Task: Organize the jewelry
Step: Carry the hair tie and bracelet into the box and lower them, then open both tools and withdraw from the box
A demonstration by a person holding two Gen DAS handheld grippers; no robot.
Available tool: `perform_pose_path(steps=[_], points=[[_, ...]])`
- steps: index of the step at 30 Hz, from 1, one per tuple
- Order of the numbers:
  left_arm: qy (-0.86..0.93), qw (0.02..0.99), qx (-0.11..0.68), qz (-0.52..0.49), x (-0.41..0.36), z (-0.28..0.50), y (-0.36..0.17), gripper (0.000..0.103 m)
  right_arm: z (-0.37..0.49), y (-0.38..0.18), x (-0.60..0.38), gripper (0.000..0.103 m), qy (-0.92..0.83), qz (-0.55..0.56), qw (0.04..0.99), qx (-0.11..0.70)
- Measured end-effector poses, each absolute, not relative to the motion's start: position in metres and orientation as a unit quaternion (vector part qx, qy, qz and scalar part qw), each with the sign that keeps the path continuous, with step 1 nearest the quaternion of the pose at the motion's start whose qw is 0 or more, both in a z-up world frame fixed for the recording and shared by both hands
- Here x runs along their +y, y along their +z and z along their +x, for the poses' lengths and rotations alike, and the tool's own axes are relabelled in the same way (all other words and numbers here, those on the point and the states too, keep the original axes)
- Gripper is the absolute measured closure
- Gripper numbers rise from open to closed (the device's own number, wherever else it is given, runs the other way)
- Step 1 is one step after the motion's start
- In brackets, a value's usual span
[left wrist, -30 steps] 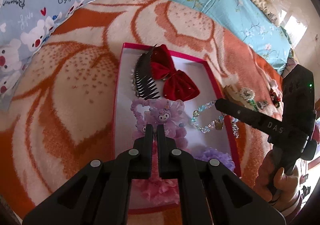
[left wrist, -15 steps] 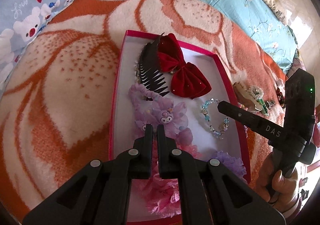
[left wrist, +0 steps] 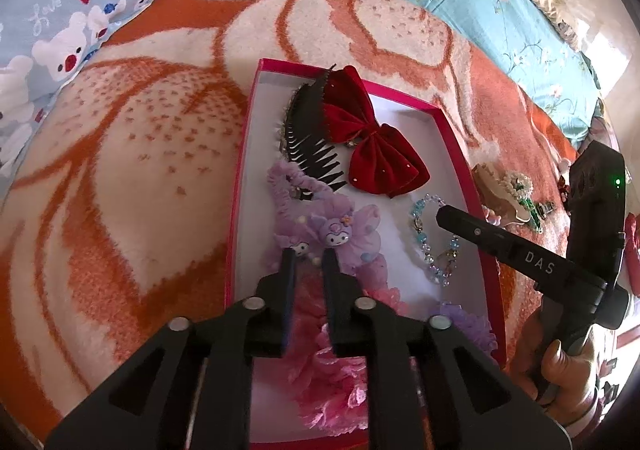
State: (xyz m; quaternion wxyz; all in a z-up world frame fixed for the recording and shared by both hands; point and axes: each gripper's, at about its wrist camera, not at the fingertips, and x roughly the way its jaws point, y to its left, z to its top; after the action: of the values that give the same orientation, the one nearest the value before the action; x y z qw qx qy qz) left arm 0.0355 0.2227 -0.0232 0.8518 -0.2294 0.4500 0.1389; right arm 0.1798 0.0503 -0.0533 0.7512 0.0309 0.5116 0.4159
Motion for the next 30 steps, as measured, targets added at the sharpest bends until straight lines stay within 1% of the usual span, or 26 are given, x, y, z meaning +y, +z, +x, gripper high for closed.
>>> perform_pose_path(steps=[1, 2, 3, 5, 6, 8, 13, 16, 17, 30], points=[[0.14, 0.852, 0.449, -0.231, 0.224, 0.035, -0.023, 0.078, 0.18, -0.053, 0.05, 0.09, 0.414, 0.031, 0.752, 0.512], [0.141, 0.852, 0.448, -0.231, 0.224, 0.034, -0.023, 0.074, 0.181, -0.053, 0.049, 0.089, 0.414, 0.034, 0.751, 0.513], [0.142, 0.852, 0.447, -0.232, 0.224, 0.033, -0.022, 0.074, 0.181, -0.053, 0.048, 0.088, 0.415, 0.036, 0.75, 0.513], [0.142, 0.852, 0.446, -0.232, 0.225, 0.032, -0.021, 0.072, 0.18, -0.052, 0.047, 0.079, 0.415, 0.039, 0.751, 0.512], [0.142, 0.853, 0.446, -0.232, 0.224, 0.032, -0.02, 0.071, 0.18, -0.051, 0.047, 0.077, 0.416, 0.04, 0.751, 0.512], [0.142, 0.854, 0.444, -0.23, 0.223, 0.031, -0.018, 0.063, 0.179, -0.049, 0.046, 0.07, 0.416, 0.039, 0.752, 0.51], [0.143, 0.857, 0.438, -0.229, 0.221, 0.028, -0.012, 0.05, 0.175, -0.04, 0.042, 0.068, 0.42, 0.042, 0.755, 0.502], [0.142, 0.857, 0.436, -0.233, 0.22, 0.026, -0.01, 0.05, 0.172, -0.032, 0.036, 0.057, 0.423, 0.044, 0.759, 0.493], [0.142, 0.858, 0.436, -0.233, 0.219, 0.025, -0.009, 0.05, 0.171, -0.029, 0.034, 0.057, 0.423, 0.045, 0.761, 0.489], [0.123, 0.865, 0.432, -0.222, 0.198, 0.026, 0.004, 0.05, 0.168, -0.013, -0.019, 0.054, 0.407, 0.075, 0.777, 0.474]])
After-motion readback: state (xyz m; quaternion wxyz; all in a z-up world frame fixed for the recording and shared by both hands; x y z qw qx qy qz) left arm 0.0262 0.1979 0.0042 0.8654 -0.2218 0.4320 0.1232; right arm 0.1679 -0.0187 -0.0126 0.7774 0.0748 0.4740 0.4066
